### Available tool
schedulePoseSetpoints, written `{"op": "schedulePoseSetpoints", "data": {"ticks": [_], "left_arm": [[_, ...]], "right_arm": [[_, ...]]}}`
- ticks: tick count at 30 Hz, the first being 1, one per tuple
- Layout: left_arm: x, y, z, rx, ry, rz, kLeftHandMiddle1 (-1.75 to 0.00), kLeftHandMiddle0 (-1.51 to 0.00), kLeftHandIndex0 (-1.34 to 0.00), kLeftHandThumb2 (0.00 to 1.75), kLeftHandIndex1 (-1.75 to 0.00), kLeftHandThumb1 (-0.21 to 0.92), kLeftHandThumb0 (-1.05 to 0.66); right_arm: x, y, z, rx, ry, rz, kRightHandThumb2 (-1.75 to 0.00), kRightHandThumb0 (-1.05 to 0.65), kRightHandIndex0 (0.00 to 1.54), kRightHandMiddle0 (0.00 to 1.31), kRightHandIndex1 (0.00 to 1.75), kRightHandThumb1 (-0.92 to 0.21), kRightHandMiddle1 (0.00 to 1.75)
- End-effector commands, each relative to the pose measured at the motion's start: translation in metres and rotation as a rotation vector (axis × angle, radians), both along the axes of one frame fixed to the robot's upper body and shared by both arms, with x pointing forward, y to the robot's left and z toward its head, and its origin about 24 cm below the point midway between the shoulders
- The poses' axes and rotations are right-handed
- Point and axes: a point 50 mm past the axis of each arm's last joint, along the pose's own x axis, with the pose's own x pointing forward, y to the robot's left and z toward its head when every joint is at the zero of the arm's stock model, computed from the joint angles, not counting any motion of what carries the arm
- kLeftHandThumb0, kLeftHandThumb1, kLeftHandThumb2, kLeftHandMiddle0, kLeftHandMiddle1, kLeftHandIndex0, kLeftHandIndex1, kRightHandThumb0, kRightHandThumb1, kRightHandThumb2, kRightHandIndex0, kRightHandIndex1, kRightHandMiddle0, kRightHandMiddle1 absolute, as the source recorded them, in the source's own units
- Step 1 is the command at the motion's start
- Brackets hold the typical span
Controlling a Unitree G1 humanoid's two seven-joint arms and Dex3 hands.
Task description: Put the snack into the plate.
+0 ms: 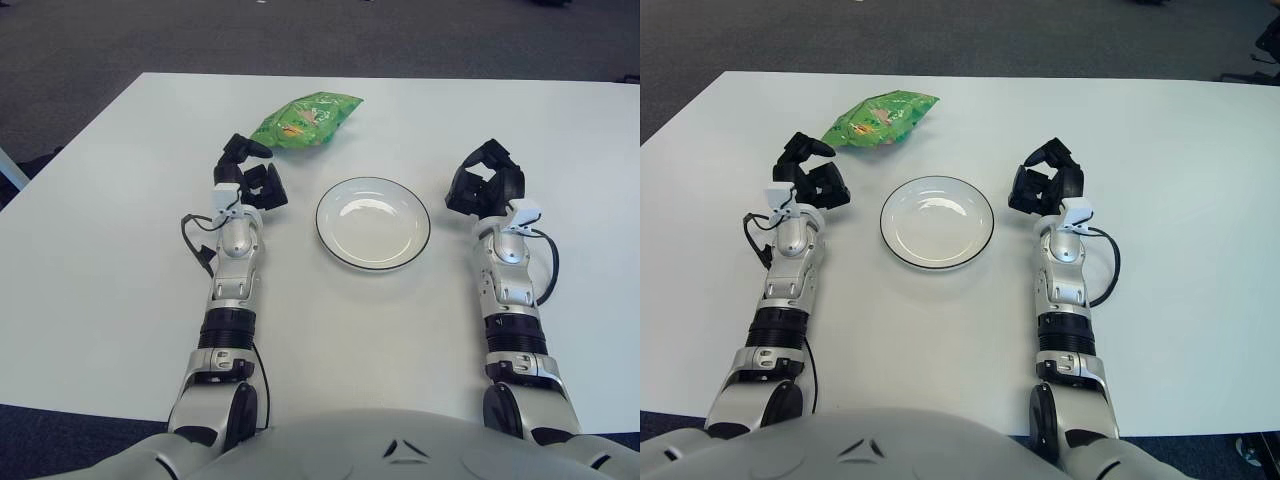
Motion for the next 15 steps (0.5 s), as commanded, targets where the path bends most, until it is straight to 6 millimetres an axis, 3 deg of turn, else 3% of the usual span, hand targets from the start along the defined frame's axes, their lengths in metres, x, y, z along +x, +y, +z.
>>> {"op": "schedulePoseSetpoints", "data": {"ticks": [1,15], "left_arm": [[-0.011,0.012,-0.024,0.113,0.083,0.024,-1.75,-1.33,-0.69,1.44,-1.75,0.22,-0.52],[-0.004,0.016,0.001,0.415,-0.036,0.019,-1.75,-1.29,-0.64,1.37,-1.75,0.28,-0.49]], "right_arm": [[-0.025,-0.004,-0.048,0.035,0.181,-0.027,-1.44,-0.52,1.31,0.7,1.75,-0.21,1.75],[-0.024,-0.005,-0.049,0.037,0.183,-0.023,-1.44,-0.52,1.32,0.7,1.75,-0.21,1.75]]}}
